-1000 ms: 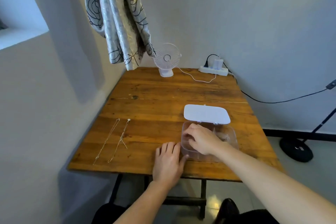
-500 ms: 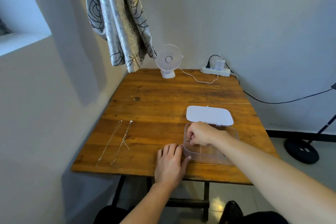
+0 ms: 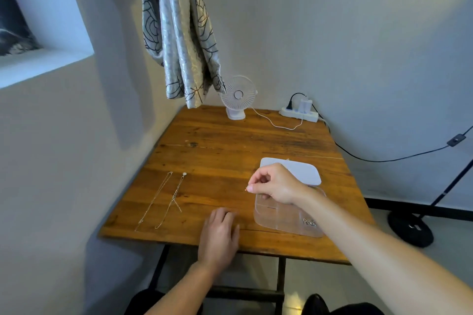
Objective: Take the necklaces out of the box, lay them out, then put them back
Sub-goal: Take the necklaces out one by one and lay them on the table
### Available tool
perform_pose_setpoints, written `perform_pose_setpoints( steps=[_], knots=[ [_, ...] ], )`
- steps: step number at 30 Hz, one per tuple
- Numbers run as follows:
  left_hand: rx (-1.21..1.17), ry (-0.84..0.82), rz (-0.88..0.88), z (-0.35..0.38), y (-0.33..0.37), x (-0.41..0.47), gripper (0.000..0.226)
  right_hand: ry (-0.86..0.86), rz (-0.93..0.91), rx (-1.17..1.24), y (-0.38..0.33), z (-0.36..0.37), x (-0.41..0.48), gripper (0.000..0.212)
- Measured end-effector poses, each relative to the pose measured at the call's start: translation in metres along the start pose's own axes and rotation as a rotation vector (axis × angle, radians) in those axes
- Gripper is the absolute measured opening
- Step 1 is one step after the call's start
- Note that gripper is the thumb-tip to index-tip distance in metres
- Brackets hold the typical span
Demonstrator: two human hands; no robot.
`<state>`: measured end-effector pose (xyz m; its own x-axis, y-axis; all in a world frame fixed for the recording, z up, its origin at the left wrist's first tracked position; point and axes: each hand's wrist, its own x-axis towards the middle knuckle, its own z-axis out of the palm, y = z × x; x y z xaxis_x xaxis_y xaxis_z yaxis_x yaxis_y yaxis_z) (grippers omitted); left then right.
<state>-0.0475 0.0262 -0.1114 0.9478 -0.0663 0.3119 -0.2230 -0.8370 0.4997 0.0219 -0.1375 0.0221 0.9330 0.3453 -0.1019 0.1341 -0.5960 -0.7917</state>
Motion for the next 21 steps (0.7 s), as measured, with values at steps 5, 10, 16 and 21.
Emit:
perform_pose_setpoints(
  steps=[5, 10, 16, 21],
  knots=[
    [0.159, 0.034, -0.1, -0.029, -0.043, -0.04, 0.021, 0.03, -0.003, -0.178, 0.013, 0.085, -0.01, 0.005],
    [0.154, -0.02, -0.021, -0.041, -0.055, -0.062, 0.042, 0.004, -0.019, -0.37, 0.029, 0.117, -0.013, 0.029],
    [0.113, -0.044, -0.023, -0.047, -0.059, -0.061, 0.047, 0.055, -0.081, -0.609, 0.021, 0.122, -0.011, 0.013],
    [0.076, -0.07, -0.071, -0.051, -0.06, -0.053, 0.04, 0.157, 0.025, -0.058, 0.007, 0.104, -0.013, 0.008]
  ],
)
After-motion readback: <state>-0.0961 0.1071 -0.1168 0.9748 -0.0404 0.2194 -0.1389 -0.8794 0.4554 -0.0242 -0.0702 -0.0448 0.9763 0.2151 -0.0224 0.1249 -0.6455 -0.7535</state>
